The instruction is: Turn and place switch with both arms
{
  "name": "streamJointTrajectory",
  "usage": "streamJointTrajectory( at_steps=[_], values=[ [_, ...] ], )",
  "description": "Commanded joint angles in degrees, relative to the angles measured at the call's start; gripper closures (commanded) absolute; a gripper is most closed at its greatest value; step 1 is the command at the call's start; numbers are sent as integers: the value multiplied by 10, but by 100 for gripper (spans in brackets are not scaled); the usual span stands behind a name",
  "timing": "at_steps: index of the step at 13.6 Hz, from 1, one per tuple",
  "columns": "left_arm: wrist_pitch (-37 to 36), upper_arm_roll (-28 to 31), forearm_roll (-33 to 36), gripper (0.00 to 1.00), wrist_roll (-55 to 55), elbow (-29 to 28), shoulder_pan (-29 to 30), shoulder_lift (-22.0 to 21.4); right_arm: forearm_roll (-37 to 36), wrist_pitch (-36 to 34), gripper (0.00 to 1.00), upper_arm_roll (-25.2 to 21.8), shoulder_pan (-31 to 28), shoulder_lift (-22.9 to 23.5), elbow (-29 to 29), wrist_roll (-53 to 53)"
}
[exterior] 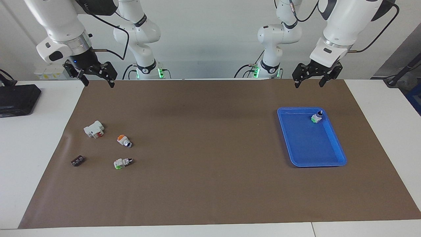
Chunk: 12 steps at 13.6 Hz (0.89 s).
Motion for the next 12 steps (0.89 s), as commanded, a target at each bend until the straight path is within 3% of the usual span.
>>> streamJointTrajectory(
  at_steps=[1,12],
  values=[
    [18,0,-21,1,32,-27,25,-21,9,-10,0,-3,2,-6,-1,-3],
    [63,-7,-7,0,-8,-50,17,-30,9,-14,0,-2,1,-6,-1,-4]
  ],
)
